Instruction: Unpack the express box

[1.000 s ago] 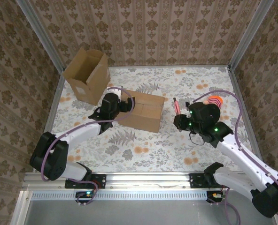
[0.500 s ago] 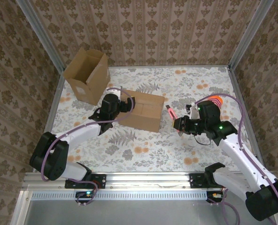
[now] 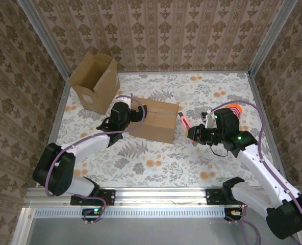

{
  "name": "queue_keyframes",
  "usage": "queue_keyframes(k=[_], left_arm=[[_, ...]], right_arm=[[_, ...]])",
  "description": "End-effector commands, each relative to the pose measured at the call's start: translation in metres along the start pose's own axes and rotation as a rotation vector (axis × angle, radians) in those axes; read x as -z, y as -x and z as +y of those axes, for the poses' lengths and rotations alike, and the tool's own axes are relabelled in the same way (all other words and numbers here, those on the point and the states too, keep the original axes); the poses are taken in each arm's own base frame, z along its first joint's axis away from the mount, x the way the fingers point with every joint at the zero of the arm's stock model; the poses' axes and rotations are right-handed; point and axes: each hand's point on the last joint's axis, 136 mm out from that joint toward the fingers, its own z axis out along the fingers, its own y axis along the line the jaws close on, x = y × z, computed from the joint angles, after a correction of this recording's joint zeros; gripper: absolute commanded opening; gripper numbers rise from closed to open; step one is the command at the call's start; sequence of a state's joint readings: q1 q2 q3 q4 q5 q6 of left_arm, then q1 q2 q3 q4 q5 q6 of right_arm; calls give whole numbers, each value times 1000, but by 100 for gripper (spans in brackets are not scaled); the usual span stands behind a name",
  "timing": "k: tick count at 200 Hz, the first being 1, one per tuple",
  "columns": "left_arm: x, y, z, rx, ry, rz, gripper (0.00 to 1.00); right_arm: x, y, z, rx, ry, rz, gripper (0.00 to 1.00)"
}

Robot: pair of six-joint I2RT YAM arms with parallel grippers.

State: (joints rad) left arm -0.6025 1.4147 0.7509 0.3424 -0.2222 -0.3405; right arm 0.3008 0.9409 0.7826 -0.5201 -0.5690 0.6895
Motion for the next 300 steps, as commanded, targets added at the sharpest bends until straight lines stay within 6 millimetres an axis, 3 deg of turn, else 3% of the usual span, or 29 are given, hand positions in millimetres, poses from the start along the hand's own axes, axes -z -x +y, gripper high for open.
queue_keyframes(k=[1,158,300], left_arm=[[-3,-78,22,-58,76,232,100],[-4,-81,22,-56,75,239,100],[-4,-83,23,-57,80,244,100]], right_arm=[[5,14,13,12,27,-41,0],[5,22,12,21,0,-58,0],[-9,23,7,6,-3,-24,0]])
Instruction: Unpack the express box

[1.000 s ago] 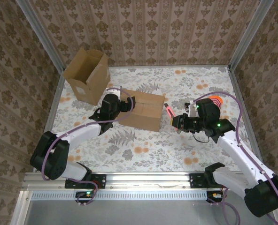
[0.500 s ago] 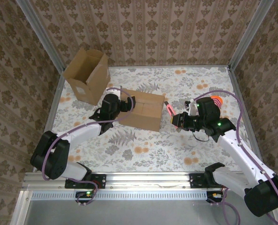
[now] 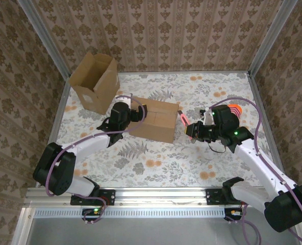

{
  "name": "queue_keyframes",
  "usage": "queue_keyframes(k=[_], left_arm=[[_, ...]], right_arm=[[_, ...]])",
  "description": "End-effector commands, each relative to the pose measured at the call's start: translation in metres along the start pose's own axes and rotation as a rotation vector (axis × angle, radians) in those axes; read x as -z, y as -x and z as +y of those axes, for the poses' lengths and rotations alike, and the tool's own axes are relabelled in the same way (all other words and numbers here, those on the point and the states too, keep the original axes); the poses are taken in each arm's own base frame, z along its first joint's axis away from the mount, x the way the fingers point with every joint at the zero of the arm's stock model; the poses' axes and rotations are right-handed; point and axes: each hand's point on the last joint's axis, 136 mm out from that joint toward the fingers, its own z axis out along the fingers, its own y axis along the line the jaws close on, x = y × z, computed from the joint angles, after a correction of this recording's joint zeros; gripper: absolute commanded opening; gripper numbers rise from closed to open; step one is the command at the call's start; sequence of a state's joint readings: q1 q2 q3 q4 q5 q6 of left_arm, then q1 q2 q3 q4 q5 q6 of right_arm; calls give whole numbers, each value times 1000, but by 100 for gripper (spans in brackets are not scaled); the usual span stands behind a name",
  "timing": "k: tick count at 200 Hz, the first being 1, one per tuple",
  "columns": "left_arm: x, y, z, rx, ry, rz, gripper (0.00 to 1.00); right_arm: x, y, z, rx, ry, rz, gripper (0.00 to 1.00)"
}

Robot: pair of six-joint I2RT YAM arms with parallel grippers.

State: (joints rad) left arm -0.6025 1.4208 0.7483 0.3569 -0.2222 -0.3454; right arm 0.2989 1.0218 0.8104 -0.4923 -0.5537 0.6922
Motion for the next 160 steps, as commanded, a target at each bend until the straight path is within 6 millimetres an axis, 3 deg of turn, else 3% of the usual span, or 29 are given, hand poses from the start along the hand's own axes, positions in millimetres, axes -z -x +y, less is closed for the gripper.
queue_keyframes(k=[1,160], left_arm=[[-2,-82,24,-63,82,249,100],[-2,-107,34,-36,113,295,100]], right_arm=[[3,11,11,22,23,-30,0],[0,-26,-3,-19,-33,49,0]])
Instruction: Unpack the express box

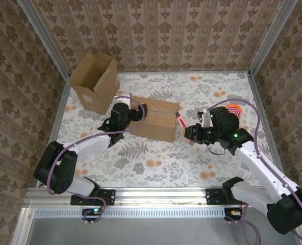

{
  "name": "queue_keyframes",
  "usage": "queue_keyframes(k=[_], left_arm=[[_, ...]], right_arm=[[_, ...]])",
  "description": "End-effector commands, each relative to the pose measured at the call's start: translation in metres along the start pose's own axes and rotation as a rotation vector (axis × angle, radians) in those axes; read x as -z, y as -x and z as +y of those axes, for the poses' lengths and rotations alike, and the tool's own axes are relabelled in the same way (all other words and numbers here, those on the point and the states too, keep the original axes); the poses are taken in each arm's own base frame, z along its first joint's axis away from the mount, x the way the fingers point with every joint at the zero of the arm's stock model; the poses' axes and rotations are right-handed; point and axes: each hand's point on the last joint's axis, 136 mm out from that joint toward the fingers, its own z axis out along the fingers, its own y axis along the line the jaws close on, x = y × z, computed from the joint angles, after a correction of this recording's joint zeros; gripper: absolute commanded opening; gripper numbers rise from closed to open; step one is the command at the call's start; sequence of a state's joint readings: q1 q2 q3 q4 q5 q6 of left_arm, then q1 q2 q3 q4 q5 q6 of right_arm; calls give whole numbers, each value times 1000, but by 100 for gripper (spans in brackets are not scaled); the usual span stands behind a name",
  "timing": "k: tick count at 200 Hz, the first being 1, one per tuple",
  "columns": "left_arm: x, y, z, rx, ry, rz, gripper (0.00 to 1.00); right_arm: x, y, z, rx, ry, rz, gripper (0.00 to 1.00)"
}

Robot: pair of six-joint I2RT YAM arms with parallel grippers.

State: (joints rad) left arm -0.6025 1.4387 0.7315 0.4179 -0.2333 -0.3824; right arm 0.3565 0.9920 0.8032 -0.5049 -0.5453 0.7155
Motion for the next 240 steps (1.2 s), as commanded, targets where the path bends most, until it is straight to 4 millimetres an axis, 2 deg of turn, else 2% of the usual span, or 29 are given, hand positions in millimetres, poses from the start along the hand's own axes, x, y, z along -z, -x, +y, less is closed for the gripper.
queue_keyframes(k=[1,49,100,175,240], left_arm=[[4,-106,37,-80,117,321,100],[4,-106,37,-86,116,322,100],[4,-106,37,-89,117,324,100],[2,-107,37,-88,116,326,100],[2,-106,36,-88,115,324,100]], right_arm=[[0,-10,-13,-37,-51,18,0],[10,9,-13,-34,-96,-78,0],[5,24,-4,-28,-74,-92,0],[16,33,6,-14,-61,-146,0],[10,35,10,-18,-38,-124,0]])
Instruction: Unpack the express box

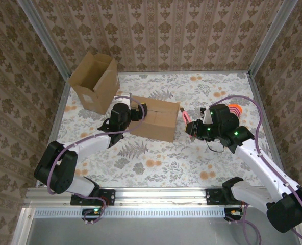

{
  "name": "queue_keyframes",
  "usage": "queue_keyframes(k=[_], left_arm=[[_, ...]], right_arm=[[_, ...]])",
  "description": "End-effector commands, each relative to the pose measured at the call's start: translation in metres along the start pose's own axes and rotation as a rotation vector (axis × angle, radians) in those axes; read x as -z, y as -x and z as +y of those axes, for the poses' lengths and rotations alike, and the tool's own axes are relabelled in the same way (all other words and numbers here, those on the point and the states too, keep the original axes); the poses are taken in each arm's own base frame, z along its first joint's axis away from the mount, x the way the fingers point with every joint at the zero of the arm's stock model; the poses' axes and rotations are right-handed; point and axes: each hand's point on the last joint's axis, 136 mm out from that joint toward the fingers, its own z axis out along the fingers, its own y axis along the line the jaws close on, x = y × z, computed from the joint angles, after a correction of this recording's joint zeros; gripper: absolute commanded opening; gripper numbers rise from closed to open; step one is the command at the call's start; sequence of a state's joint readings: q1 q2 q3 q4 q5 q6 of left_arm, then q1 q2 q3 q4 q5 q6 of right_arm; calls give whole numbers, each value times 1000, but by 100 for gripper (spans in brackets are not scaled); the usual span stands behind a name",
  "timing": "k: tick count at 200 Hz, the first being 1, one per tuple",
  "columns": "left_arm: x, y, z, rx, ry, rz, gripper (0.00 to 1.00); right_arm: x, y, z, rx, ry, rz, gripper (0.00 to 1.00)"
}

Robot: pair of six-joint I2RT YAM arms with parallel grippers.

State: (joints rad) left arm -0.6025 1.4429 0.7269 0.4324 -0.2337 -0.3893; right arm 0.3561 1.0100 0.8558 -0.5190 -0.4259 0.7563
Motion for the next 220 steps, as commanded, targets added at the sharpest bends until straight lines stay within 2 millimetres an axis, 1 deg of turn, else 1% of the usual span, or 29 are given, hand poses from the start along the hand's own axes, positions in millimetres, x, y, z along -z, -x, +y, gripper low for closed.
queue_keyframes(k=[1,24,79,187,220], left_arm=[[3,-105,37,-96,117,328,100],[3,-106,37,-97,118,330,100],[2,-106,37,-92,116,331,100],[2,-106,36,-91,115,332,100],[2,-107,37,-92,115,334,100]], right_arm=[[4,11,13,10,39,-29,0],[2,9,12,5,38,-20,0],[-2,8,15,2,59,-4,0],[-9,-1,-1,-13,4,27,0],[-12,-6,-1,-13,6,41,0]])
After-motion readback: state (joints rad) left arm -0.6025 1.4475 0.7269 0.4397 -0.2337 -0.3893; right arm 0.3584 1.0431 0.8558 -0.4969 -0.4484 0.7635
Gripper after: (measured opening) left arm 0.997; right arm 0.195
